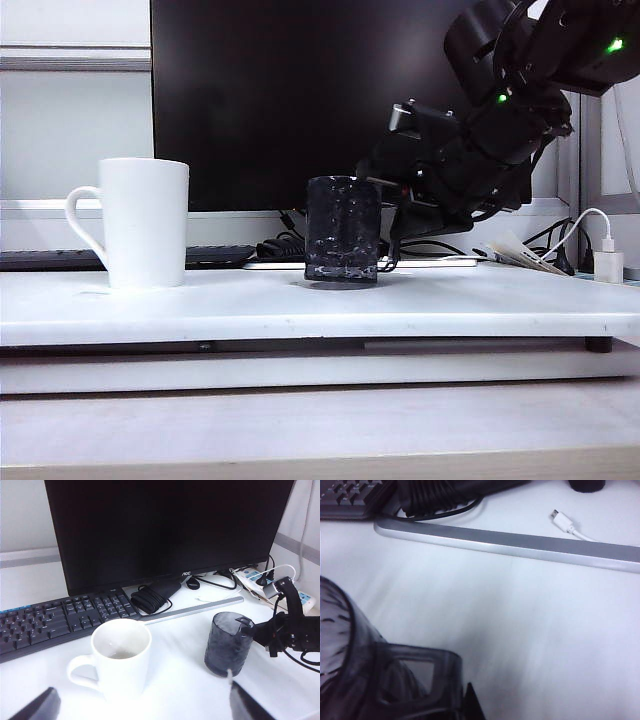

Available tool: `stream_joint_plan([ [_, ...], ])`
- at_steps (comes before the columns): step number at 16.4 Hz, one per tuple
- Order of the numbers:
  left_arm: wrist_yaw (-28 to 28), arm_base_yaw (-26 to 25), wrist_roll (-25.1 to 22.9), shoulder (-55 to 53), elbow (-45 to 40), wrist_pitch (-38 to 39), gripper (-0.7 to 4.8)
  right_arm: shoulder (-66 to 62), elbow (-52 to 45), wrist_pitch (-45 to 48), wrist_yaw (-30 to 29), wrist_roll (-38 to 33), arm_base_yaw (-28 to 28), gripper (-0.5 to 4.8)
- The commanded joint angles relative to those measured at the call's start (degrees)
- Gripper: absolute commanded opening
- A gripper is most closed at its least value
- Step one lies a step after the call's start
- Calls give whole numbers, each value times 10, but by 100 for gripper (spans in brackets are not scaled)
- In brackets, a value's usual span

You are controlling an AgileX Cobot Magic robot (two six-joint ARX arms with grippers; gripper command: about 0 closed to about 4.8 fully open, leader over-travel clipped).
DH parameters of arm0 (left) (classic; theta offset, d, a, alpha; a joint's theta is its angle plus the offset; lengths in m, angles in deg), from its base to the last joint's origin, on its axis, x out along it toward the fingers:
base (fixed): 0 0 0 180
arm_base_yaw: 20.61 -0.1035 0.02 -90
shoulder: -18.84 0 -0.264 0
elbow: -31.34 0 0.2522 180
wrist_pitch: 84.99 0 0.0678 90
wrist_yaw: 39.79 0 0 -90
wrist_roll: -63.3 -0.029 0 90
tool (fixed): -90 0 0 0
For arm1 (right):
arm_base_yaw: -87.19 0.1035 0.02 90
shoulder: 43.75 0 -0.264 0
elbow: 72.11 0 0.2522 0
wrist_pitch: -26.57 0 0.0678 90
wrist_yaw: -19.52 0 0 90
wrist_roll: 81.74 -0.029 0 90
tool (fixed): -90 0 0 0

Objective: Carefully pick up the black cup and pour some water from the black cup into the white cup.

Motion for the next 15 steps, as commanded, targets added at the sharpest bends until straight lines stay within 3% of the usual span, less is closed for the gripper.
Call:
stream_joint_plan([
  [1,-1,0,-3,0,1,-6,479,-4,-5,-50,5,15,0,-6],
  [8,-3,0,-4,-4,-14,-10,479,-4,-4,-46,5,45,0,-6],
  [13,-82,0,2,-79,-48,-26,479,-4,-4,-46,6,46,0,-6],
  [15,-120,12,2,-150,-48,-76,479,-4,-4,-46,7,46,0,-6],
])
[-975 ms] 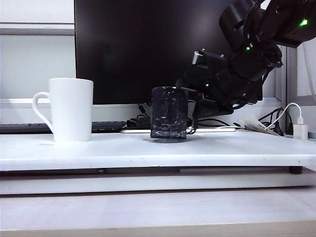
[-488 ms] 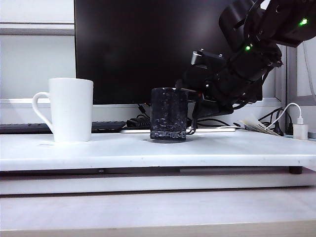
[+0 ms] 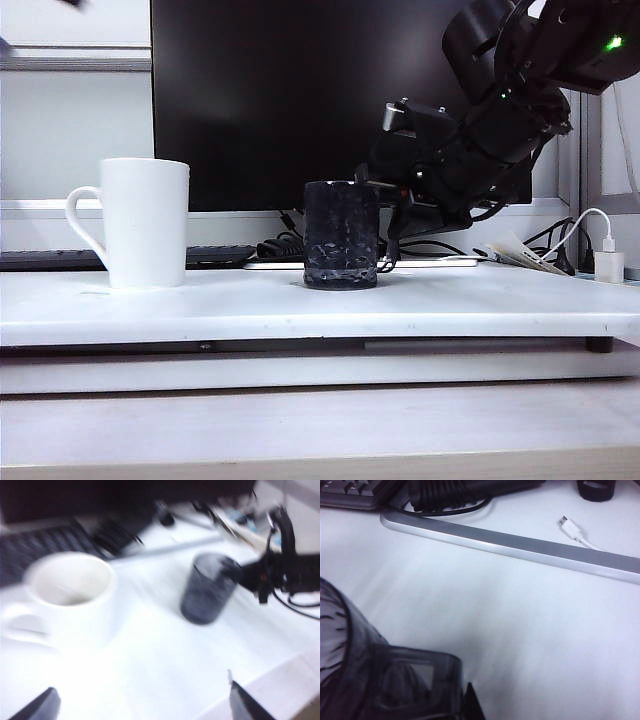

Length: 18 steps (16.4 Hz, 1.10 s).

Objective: Carefully pick up the black cup and pour some water from the black cup into the white cup.

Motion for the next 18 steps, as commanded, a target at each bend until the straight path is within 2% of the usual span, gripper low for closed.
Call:
stream_joint_plan([
  [1,-63,20,0,-72,2,-73,479,-5,-5,-44,7,8,0,-6],
  [3,-75,51,5,-116,2,-108,479,-5,-5,-44,7,8,0,-6],
  [5,-31,86,4,-136,2,-117,479,-5,-5,-44,7,8,0,-6],
  [7,-14,109,2,-146,2,-127,479,-5,-5,-44,7,8,0,-6],
  [13,-13,120,2,-152,2,-141,479,-5,-5,-44,7,8,0,-5],
  [14,-13,120,2,-152,2,-141,479,-5,-5,-44,7,8,0,7],
  [15,-13,120,2,-152,2,-141,479,-5,-5,-44,7,8,0,69],
  [16,-13,120,2,-152,2,-141,479,-5,-5,-44,7,8,0,104],
  [18,-13,120,2,-152,2,-141,479,-5,-5,-46,7,8,0,122],
])
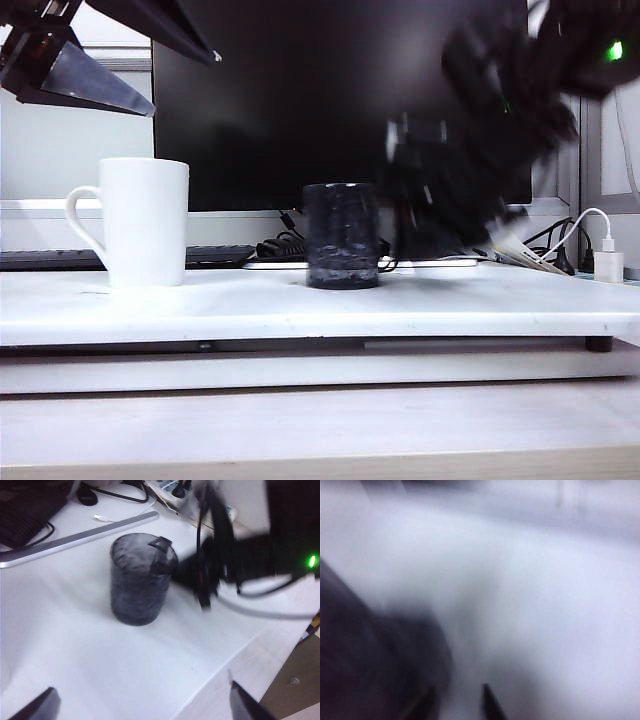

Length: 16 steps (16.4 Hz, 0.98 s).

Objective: Carefully pick up the black cup and pour some water from the black cup into the white cup.

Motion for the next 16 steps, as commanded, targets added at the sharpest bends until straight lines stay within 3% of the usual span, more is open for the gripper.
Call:
stream_joint_plan([
  [1,0,0,-1,0,2,-9,479,3,3,-4,2,3,0,125],
  [2,0,0,0,0,2,-9,479,3,3,-4,2,3,0,198],
  [3,0,0,-1,0,2,-9,479,3,3,-5,2,3,0,226],
  [10,21,-1,-1,8,2,-34,479,60,3,-56,5,21,0,226],
  [16,104,-2,-5,146,3,-17,479,280,3,-135,12,37,0,226],
])
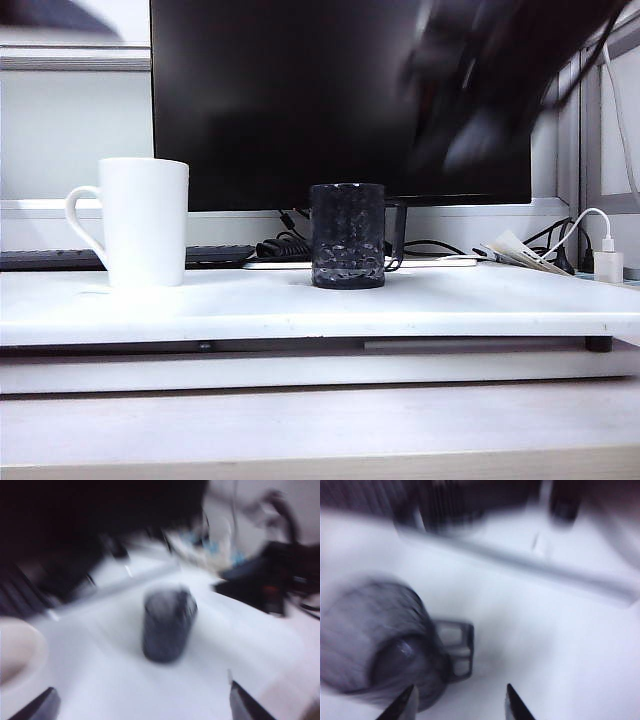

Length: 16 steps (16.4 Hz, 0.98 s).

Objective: Carefully pick up the black cup and pour some water from the black cup into the white cup.

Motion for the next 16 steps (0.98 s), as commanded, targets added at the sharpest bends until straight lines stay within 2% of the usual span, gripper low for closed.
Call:
stream_joint_plan([
  [1,89,-1,-10,126,3,26,479,171,2,-34,35,33,0,225],
  [4,175,-1,-54,245,3,50,479,319,2,-74,84,52,0,225],
  [6,184,0,-47,355,3,121,479,456,2,-172,90,42,-1,223],
  [8,172,-1,1,441,3,219,479,551,1,-282,38,26,2,220],
  [10,149,-1,45,461,3,276,479,623,-33,-335,26,26,0,220],
  [12,119,0,69,445,-40,244,479,670,-121,-301,-14,-12,2,220],
  [13,112,0,77,445,-109,182,479,685,-226,-207,-24,-29,2,220],
  [14,112,0,77,445,-151,143,479,685,-273,-148,-37,-28,2,220],
  [15,112,0,77,445,-192,107,479,683,-327,-73,-37,-28,2,220],
  [16,112,0,78,445,-260,59,479,677,-408,39,-16,-28,1,220],
])
